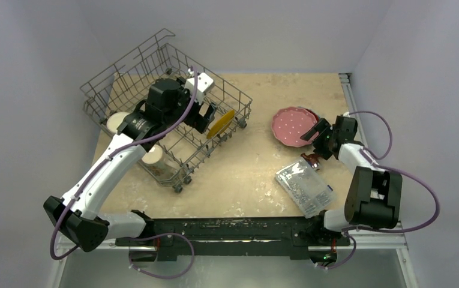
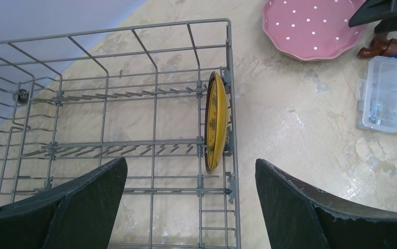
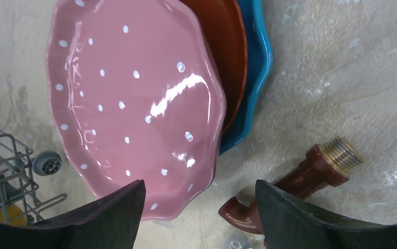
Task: Load the mixed dishes into the dish rack
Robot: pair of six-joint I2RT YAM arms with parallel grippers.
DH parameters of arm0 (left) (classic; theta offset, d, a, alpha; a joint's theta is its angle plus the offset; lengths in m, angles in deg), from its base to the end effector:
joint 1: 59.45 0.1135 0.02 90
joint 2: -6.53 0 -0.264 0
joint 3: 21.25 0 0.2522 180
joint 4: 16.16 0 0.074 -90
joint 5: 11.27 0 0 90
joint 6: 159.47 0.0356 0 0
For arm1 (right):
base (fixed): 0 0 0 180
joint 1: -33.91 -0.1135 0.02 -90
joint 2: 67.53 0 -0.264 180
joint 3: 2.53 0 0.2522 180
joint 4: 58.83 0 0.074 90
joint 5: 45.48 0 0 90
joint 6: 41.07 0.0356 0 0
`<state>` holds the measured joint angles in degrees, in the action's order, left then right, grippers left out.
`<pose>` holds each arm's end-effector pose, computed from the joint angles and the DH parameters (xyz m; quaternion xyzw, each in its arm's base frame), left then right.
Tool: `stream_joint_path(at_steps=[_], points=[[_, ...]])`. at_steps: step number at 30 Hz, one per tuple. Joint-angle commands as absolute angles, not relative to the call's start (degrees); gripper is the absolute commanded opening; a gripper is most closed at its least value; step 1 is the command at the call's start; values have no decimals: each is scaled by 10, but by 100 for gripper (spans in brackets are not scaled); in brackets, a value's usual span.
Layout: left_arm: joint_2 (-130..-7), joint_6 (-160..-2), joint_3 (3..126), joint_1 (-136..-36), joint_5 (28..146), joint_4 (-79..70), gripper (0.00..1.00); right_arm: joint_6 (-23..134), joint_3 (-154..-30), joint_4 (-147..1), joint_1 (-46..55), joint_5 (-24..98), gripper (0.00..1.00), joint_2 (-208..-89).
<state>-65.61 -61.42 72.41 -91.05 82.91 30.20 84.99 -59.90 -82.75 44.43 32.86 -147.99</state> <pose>0.2312 -0.1453 0.4113 0.3041 0.7855 -0.1399 0.5205 0.2790 -0.0445 0.1953 0.3318 0.8649 0.1727 0.3346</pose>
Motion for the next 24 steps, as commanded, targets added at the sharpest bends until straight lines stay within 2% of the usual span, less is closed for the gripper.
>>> stream_joint_path(at_steps=[1,8,13,24], points=[[-663,-623,728,-914,826,287,92,878,-581,-749,454,247,77,-1501],[-674,-624,730,-915,832,288,92,914,-569,-685,459,205,75,-1541],[-682,-626,733,-915,836,291,92,944,-558,-648,460,186,67,-1555],[-690,-617,737,-917,819,298,91,1001,-530,-615,472,197,55,-1563]])
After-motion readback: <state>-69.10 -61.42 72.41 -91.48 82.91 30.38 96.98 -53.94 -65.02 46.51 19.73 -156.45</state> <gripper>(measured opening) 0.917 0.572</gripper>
